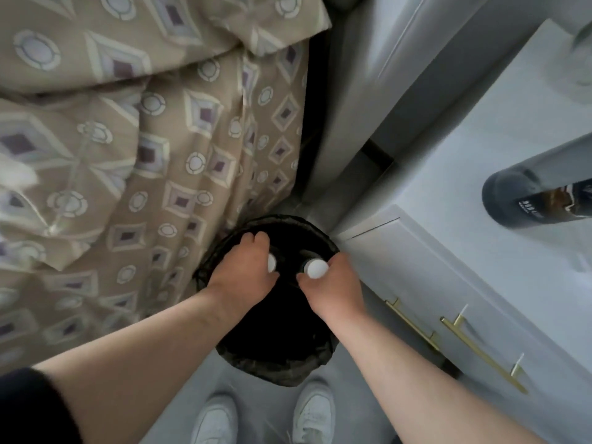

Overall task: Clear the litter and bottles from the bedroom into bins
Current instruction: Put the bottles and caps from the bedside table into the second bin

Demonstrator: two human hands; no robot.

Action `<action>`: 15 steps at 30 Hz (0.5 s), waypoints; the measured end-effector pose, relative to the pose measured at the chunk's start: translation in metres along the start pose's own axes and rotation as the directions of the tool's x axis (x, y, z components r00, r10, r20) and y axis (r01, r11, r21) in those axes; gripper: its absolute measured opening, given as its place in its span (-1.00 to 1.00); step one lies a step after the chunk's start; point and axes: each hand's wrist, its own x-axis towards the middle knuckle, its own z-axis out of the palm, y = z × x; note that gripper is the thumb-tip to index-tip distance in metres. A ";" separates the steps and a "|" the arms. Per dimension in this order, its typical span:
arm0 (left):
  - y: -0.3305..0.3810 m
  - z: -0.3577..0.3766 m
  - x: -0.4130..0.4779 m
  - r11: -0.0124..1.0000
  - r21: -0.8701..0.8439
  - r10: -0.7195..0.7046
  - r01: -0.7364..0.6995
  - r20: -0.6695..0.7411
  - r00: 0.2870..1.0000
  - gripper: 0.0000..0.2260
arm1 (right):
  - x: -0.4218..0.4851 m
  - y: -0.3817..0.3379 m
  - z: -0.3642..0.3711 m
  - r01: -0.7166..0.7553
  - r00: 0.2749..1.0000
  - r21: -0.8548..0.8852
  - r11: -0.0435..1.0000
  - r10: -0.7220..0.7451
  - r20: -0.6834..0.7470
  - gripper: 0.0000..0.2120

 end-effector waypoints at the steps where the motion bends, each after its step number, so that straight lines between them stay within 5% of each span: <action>1: -0.001 0.003 0.002 1.000 0.006 0.003 -0.003 0.010 1.000 -0.59 | 0.003 0.001 0.004 -0.007 1.000 -0.012 1.000 0.008 0.011 -0.52; 15: -0.015 0.023 0.029 0.984 0.151 0.087 -0.092 0.038 0.995 -0.58 | 0.024 0.014 0.034 0.036 0.998 -0.060 0.998 -0.032 0.059 -0.57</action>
